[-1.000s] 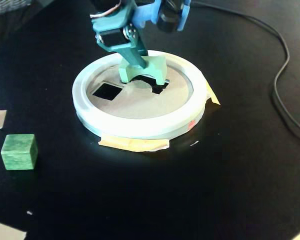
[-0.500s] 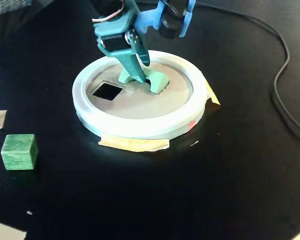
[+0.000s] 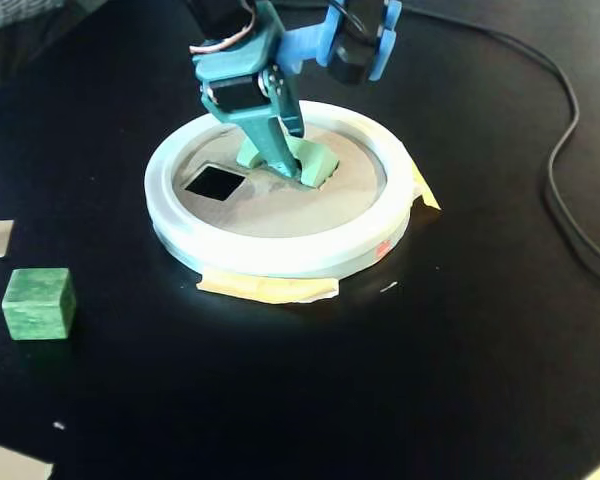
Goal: Pick up the U shape block and drop it in corresponding U shaped hole
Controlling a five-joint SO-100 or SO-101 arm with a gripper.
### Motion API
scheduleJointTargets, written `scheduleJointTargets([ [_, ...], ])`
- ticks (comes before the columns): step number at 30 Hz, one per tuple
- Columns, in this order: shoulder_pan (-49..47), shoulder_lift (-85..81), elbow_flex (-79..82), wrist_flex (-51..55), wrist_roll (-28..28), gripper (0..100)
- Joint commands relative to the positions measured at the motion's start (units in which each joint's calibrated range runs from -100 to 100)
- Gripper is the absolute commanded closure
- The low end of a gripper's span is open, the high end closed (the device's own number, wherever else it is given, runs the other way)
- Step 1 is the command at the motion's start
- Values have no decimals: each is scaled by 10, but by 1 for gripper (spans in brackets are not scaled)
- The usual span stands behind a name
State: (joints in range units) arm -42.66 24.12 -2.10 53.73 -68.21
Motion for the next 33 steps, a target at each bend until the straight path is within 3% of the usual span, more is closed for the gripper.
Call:
scheduleJointTargets([
  [1, -7, -62, -56, -2, 5, 37],
  [7, -50, -124, -57, -1, 5, 30],
  [17, -118, -161, -107, -2, 4, 30],
  [26, -115, -173, -92, -2, 3, 29],
  [28, -118, -172, -92, -2, 0, 24],
  [30, -125, -171, -91, -1, -9, 11],
  [31, -148, -169, -91, -1, -10, 0],
  [33, -161, -168, -91, -2, -11, 0],
])
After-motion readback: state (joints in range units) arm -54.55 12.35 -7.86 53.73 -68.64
